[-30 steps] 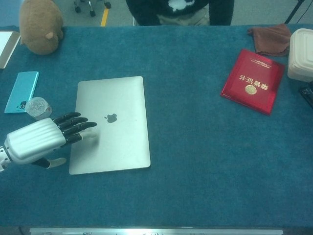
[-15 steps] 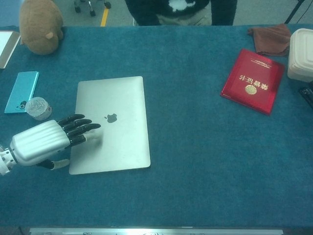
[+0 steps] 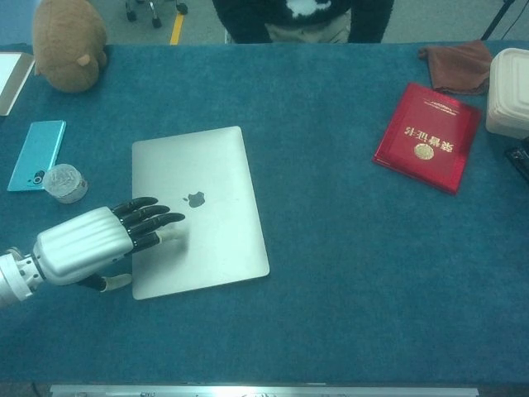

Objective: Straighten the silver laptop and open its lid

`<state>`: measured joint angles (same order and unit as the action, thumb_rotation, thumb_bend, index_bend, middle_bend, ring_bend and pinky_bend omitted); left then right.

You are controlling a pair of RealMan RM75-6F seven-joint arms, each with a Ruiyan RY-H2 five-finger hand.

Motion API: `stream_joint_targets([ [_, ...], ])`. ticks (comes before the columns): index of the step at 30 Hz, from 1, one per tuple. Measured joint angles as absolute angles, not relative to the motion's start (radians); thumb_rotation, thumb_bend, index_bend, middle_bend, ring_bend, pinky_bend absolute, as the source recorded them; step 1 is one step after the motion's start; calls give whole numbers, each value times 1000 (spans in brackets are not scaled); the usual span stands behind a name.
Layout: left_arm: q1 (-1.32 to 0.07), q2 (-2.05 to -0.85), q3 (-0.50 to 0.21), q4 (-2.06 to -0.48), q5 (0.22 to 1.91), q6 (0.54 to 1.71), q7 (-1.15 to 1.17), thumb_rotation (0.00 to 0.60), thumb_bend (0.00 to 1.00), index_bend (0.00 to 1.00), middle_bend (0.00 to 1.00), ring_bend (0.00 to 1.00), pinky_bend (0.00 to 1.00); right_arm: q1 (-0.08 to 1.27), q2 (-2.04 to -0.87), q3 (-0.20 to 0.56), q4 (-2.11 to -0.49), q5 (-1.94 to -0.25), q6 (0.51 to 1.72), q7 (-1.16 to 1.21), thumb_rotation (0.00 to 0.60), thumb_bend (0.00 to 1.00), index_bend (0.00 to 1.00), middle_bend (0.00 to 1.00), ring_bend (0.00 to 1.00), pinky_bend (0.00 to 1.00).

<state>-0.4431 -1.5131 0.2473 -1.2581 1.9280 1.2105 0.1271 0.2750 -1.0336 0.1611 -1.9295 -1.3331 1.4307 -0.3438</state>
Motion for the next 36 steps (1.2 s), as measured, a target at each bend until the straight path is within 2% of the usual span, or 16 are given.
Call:
stream_joint_targets([
  [36, -509, -1607, 185, -1356, 1855, 1085, 258, 600, 278, 0, 0, 0, 0, 229, -1001, 171, -1902, -1344, 1452, -259, 600, 127, 0, 18, 0, 26],
])
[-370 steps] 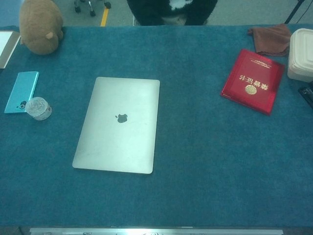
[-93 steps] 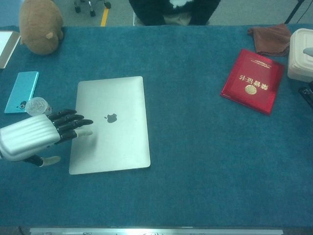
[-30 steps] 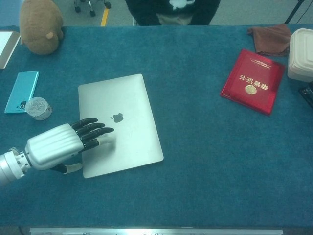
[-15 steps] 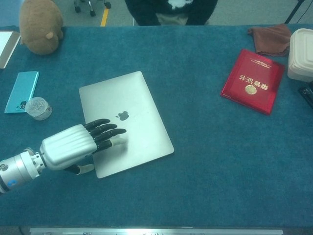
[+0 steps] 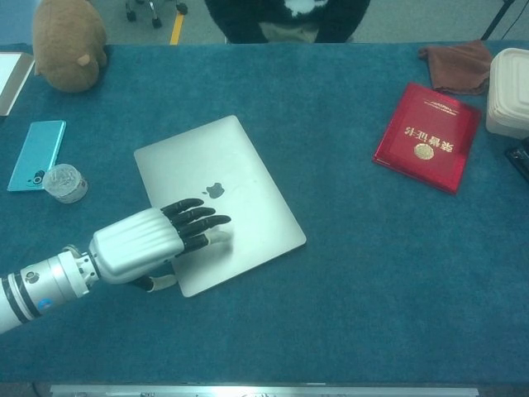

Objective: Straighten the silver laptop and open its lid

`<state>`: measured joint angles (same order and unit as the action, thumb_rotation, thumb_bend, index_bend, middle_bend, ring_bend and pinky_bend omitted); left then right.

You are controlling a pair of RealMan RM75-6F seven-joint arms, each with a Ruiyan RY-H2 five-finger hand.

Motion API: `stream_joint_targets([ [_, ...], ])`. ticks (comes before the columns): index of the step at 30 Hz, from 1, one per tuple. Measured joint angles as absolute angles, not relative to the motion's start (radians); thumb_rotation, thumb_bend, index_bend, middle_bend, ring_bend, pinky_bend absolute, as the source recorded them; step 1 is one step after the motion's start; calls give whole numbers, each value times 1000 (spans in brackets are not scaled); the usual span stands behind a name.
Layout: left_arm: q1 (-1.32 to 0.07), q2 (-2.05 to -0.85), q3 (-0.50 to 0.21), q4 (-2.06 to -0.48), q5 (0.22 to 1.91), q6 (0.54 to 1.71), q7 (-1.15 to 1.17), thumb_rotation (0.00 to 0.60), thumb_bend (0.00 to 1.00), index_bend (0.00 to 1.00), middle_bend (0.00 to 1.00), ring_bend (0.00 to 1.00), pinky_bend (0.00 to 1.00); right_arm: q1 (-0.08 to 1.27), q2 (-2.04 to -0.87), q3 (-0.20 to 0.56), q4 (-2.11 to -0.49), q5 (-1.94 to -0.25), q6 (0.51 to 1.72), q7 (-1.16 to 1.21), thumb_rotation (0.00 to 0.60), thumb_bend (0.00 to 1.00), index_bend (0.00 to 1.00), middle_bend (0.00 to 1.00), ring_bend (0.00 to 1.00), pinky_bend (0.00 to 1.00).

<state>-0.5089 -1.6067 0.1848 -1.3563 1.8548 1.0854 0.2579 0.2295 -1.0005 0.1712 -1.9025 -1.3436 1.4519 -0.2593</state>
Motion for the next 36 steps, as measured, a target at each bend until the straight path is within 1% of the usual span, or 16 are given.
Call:
stream_joint_targets([
  [36, -582, -1678, 109, -1374, 1766, 1011, 333, 600, 278, 0, 0, 0, 0, 205, -983, 183, -1893, -1344, 1464, -220, 600, 127, 0, 18, 0, 26],
])
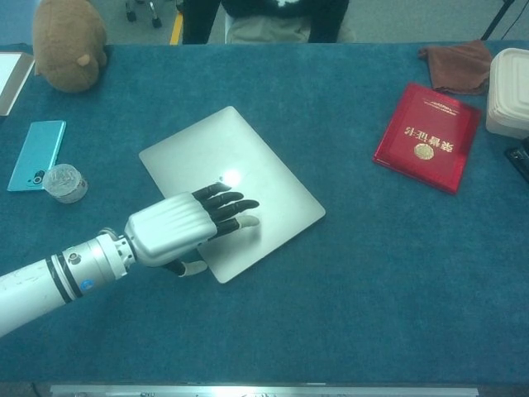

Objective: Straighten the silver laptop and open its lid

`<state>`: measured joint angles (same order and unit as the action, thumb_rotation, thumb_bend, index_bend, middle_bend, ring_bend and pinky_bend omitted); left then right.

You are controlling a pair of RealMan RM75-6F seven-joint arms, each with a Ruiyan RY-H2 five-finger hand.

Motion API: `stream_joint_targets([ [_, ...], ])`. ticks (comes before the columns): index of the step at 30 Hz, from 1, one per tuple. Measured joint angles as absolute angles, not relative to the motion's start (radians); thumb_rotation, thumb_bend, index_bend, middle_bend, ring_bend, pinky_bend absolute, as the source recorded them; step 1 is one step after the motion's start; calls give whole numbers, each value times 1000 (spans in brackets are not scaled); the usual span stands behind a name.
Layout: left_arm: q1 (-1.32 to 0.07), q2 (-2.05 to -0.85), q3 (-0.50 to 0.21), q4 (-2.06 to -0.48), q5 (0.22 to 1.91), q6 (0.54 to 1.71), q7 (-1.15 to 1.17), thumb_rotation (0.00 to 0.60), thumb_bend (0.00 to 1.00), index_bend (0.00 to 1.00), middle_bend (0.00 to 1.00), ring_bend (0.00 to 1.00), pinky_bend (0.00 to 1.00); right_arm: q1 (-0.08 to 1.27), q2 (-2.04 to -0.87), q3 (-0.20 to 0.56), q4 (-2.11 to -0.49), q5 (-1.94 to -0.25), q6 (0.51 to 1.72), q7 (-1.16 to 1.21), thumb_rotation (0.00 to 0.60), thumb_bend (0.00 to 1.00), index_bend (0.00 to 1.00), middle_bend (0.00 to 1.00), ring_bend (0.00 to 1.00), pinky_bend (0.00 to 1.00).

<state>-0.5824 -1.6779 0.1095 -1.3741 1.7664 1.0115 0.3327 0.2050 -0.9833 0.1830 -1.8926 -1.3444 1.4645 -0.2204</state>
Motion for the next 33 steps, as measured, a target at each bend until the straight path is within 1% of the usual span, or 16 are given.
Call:
stream_joint_targets([
  [14, -616, -1727, 78, -1364, 1732, 986, 349, 600, 278, 0, 0, 0, 0, 193, -965, 190, -1902, -1343, 1479, -214, 600, 126, 0, 18, 0, 26],
  [18, -623, -1724, 72, -1375, 1726, 986, 362, 600, 278, 0, 0, 0, 0, 190, -958, 192, -1906, -1346, 1483, -208, 600, 127, 0, 18, 0, 26],
  [23, -624, -1681, 75, -1412, 1727, 995, 380, 600, 278, 0, 0, 0, 0, 186, -952, 195, -1909, -1347, 1488, -199, 600, 127, 0, 18, 0, 26],
  [28, -628, -1608, 76, -1485, 1717, 990, 430, 600, 278, 0, 0, 0, 0, 186, -959, 198, -1906, -1351, 1492, -190, 600, 127, 0, 18, 0, 26],
  [33, -645, -1534, 55, -1558, 1677, 960, 459, 600, 279, 0, 0, 0, 0, 187, -964, 199, -1904, -1361, 1495, -180, 600, 127, 0, 18, 0, 26],
])
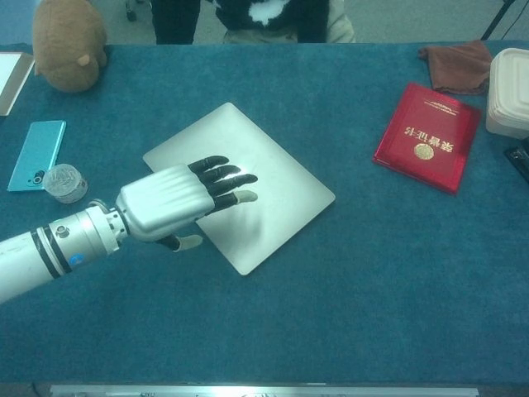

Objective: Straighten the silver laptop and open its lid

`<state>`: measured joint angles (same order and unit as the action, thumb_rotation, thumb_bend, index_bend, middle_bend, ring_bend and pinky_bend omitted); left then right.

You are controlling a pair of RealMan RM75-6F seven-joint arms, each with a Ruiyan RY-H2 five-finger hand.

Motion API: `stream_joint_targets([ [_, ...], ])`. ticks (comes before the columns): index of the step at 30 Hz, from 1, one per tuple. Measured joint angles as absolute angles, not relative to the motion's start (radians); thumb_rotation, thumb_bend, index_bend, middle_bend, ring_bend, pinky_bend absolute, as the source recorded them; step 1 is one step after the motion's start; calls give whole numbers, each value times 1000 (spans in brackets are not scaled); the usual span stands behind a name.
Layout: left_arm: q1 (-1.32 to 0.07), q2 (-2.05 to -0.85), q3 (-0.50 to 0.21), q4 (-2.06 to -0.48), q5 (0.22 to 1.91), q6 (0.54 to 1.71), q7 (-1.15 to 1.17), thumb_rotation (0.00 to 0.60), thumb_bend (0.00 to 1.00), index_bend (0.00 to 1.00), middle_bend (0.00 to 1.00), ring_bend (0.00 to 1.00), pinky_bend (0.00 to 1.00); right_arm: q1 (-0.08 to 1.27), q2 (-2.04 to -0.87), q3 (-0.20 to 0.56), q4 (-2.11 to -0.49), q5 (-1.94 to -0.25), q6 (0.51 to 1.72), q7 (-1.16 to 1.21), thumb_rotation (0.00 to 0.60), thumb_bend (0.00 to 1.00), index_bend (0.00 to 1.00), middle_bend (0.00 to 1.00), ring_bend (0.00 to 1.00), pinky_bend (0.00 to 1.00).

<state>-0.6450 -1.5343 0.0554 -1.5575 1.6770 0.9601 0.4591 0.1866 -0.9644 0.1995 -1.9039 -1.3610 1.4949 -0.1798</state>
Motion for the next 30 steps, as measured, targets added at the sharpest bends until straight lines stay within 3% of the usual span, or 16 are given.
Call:
stream_joint_targets([
  [9, -695, -1455, -18, -1628, 1566, 891, 472, 600, 278, 83, 14, 0, 0, 187, -962, 198, -1915, -1384, 1496, -165, 600, 127, 0, 18, 0, 26],
  [18, -767, -1456, -79, -1619, 1479, 816, 431, 600, 266, 200, 128, 37, 0, 193, -958, 197, -1944, -1403, 1494, -187, 600, 127, 0, 18, 0, 26],
  [24, -800, -1478, -105, -1593, 1419, 784, 424, 599, 261, 204, 53, 11, 0, 197, -960, 199, -1953, -1402, 1490, -201, 600, 127, 0, 18, 0, 26],
  [30, -847, -1501, -135, -1566, 1318, 737, 447, 553, 260, 193, 0, 0, 0, 204, -965, 196, -1958, -1402, 1479, -216, 600, 127, 0, 18, 0, 26],
])
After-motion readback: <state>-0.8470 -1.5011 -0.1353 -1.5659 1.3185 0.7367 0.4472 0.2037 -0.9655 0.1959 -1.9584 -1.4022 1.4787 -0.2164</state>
